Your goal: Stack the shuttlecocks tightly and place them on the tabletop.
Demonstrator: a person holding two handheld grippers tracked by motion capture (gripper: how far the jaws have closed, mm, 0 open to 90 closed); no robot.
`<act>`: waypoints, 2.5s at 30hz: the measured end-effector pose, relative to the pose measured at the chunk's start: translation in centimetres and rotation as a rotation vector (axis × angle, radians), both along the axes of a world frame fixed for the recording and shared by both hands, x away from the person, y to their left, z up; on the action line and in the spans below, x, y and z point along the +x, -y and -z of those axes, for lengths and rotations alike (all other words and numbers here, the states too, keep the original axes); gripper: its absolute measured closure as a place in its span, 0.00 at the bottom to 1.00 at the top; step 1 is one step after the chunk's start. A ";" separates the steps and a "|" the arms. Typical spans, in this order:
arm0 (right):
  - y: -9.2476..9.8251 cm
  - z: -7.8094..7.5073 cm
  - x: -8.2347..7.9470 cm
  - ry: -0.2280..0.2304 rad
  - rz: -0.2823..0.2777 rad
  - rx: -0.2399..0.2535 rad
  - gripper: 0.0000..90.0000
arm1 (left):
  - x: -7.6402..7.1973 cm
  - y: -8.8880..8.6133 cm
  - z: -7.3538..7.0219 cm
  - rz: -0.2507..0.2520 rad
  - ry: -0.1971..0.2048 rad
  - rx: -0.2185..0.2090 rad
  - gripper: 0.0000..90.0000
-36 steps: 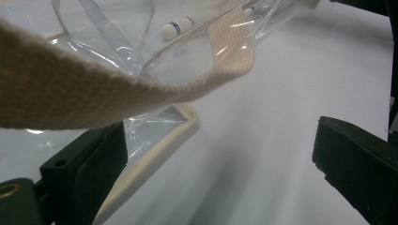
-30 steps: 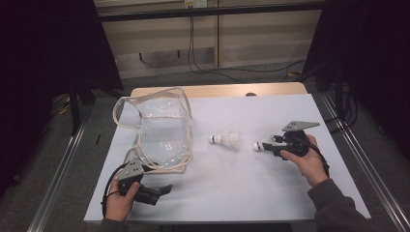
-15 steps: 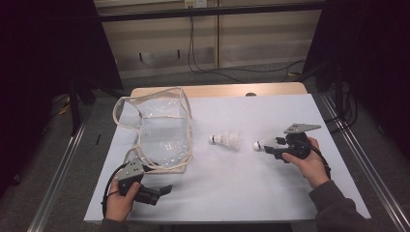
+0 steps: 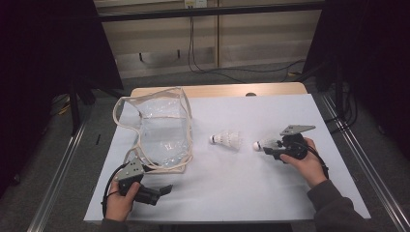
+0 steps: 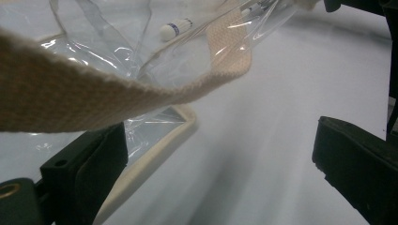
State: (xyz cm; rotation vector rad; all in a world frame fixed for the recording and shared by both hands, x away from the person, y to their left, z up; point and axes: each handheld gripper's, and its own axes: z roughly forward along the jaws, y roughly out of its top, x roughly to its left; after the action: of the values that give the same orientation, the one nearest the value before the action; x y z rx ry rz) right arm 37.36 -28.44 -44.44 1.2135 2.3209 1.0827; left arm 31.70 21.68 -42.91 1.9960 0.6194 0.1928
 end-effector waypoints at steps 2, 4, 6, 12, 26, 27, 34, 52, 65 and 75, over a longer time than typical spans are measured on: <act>-0.2 0.0 0.0 -0.005 -0.016 0.004 0.71 | 0.0 0.0 0.0 0.000 0.000 0.000 0.04; -0.3 -0.1 -0.1 -0.007 -0.026 0.010 0.76 | 0.0 0.0 0.0 0.000 0.000 0.000 0.04; -0.3 0.0 -0.1 -0.016 -0.036 0.015 0.81 | 0.0 0.0 0.0 -0.001 0.000 0.000 0.04; -0.2 -0.1 -0.1 -0.029 -0.059 0.046 0.94 | 0.0 0.0 0.0 -0.001 0.001 0.000 0.04; -0.3 -0.7 -0.2 -0.009 -0.072 0.077 0.99 | 0.0 0.0 0.0 -0.001 0.001 -0.001 0.04; -0.2 -0.8 -0.2 -0.007 -0.071 0.086 0.99 | 0.0 0.0 0.0 -0.001 0.001 -0.003 0.04; -0.4 -1.3 0.0 0.003 -0.069 0.108 0.99 | 0.0 0.0 0.0 0.000 0.001 -0.003 0.04; -1.6 -1.9 0.6 0.026 -0.067 0.118 0.99 | 0.0 0.0 0.0 0.001 0.004 -0.002 0.04; -2.8 -2.1 1.1 0.033 -0.075 0.116 0.99 | 0.0 0.0 0.0 0.003 0.005 -0.001 0.04; -3.2 -1.8 1.4 0.025 -0.073 0.128 0.98 | 0.0 0.0 0.0 0.003 0.004 -0.002 0.04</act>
State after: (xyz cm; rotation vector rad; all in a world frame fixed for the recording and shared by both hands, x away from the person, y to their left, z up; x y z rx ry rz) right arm 38.77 -25.27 -42.68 1.1597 2.3246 1.2813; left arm 31.69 21.66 -42.86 1.9943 0.6135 0.1947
